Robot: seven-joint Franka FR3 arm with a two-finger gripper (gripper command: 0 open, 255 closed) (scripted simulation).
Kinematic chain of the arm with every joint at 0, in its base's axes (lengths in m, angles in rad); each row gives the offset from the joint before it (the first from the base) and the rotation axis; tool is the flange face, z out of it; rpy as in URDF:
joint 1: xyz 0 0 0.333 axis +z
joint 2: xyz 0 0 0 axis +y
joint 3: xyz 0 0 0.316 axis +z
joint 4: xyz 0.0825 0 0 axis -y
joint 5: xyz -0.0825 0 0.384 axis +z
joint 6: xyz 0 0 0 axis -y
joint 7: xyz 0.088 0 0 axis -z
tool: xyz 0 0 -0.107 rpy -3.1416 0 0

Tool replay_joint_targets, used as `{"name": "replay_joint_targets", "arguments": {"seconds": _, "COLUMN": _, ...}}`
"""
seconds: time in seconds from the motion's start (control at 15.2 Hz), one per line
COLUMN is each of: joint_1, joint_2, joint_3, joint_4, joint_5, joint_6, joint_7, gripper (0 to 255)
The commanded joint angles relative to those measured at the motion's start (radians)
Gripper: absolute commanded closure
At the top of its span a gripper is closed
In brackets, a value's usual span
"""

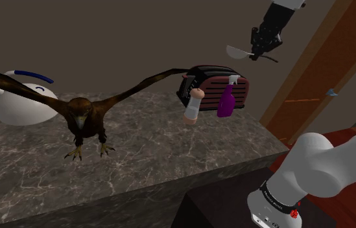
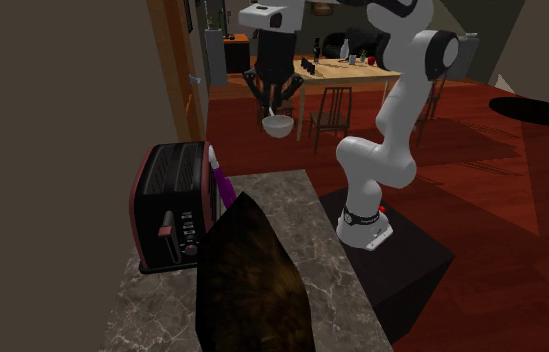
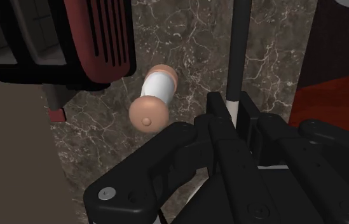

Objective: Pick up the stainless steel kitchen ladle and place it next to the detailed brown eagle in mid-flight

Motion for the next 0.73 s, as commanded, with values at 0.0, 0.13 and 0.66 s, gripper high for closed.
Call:
{"name": "replay_joint_targets", "arguments": {"seconds": 0.0, "joint_1": 0.010, "joint_2": 0.006, "joint_3": 0.039, "joint_4": -0.003, "joint_5": 0.020, "joint_6": 0.004, "joint_7": 0.048, "gripper": 255}}
{"name": "replay_joint_targets", "arguments": {"seconds": 0.13, "joint_1": 0.020, "joint_2": 0.018, "joint_3": 0.079, "joint_4": 0.001, "joint_5": 0.040, "joint_6": 0.007, "joint_7": 0.096, "gripper": 255}}
{"name": "replay_joint_targets", "arguments": {"seconds": 0.66, "joint_1": 0.058, "joint_2": 0.086, "joint_3": 0.216, "joint_4": 0.029, "joint_5": 0.105, "joint_6": 0.036, "joint_7": 0.262, "gripper": 255}}
